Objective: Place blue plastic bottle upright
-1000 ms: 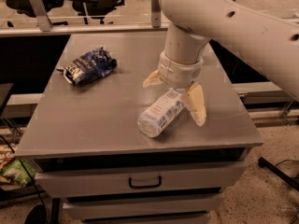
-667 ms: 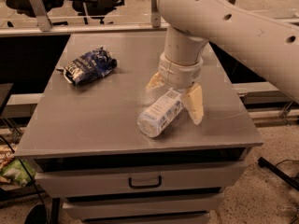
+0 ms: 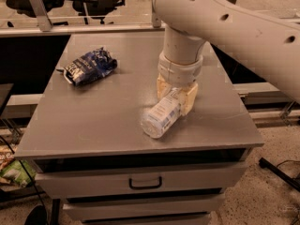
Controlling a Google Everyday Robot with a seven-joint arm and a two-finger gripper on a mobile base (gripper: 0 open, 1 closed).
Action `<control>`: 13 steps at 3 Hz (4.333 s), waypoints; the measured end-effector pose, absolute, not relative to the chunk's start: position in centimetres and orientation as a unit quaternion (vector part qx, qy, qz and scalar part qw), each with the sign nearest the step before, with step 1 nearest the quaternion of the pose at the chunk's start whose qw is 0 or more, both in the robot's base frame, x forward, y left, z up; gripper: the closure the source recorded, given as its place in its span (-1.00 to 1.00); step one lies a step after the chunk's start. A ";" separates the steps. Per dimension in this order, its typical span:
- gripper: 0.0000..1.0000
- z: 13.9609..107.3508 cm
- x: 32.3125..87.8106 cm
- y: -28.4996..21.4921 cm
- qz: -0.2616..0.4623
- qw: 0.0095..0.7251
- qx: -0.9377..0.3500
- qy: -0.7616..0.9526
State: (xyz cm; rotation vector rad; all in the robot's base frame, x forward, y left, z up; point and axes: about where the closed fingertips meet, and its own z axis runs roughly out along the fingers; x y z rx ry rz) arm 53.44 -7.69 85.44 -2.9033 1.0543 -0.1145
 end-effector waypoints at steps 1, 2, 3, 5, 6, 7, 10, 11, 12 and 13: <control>0.86 86.9 54.5 -7.3 -0.072 0.040 -0.938 0.336; 1.00 88.9 56.0 -6.6 -0.117 0.072 -0.940 0.314; 1.00 91.4 57.1 -5.3 -0.155 0.123 -0.943 0.269; 1.00 93.7 57.6 -3.9 -0.196 0.168 -0.948 0.186; 1.00 93.8 57.7 -4.1 -0.200 0.161 -0.948 0.187; 1.00 94.2 58.1 -5.3 -0.221 0.127 -0.949 0.187; 1.00 95.8 63.7 -5.2 -0.350 0.103 -0.931 0.025; 1.00 96.3 64.3 -3.3 -0.377 0.150 -0.913 -0.041; 1.00 96.9 64.2 -1.5 -0.403 0.193 -0.889 -0.099; 1.00 97.5 63.6 0.0 -0.439 0.202 -0.860 -0.165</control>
Offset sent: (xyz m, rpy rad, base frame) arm 0.0483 0.0221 0.0655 0.0739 -0.3322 0.1199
